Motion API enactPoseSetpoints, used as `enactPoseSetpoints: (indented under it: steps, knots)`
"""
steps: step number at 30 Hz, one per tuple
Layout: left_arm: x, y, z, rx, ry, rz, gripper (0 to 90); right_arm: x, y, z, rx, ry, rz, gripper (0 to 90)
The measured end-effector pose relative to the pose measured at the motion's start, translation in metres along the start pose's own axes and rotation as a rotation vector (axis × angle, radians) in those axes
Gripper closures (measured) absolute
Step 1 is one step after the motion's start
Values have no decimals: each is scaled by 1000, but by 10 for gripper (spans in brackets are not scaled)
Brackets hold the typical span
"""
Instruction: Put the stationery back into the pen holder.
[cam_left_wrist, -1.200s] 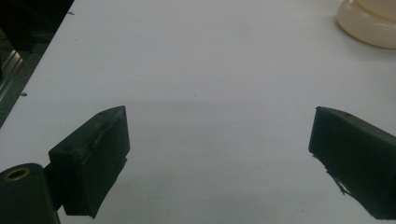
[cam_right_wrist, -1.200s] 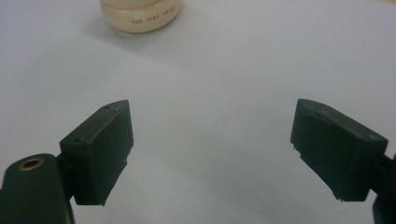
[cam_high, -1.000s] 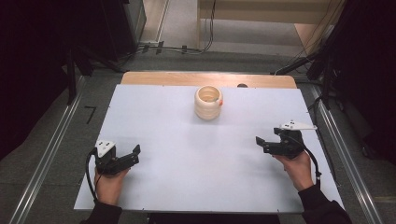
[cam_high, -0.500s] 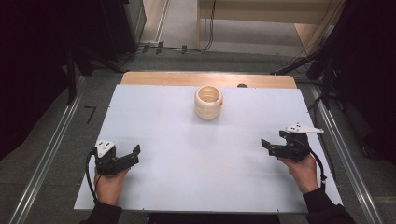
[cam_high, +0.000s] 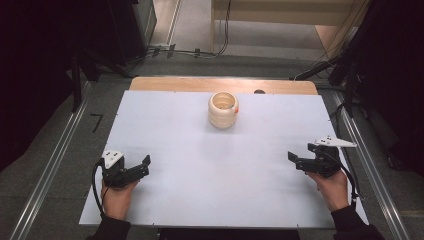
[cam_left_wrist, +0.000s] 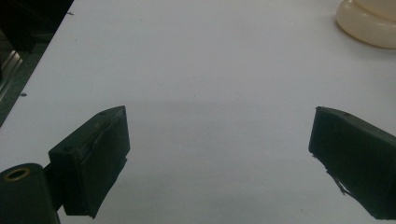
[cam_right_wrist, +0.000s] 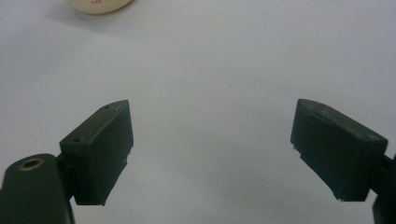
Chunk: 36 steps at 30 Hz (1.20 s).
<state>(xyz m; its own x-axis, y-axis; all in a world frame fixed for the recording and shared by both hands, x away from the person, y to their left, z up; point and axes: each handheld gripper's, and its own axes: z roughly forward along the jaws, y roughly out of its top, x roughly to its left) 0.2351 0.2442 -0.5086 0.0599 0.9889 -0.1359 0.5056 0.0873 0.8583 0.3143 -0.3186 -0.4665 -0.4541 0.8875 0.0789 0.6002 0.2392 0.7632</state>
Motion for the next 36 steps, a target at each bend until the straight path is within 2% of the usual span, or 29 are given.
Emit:
enactPoseSetpoints:
  steps: [14, 36]
  knots:
    - [0, 0, 0, 3, -3, 1, 59, -18, -14, -14, 7, -40, 39, 120]
    - [-1, 0, 0, 3, -1, 1, 59, -30, -29, -30, 6, -83, 78, 120]
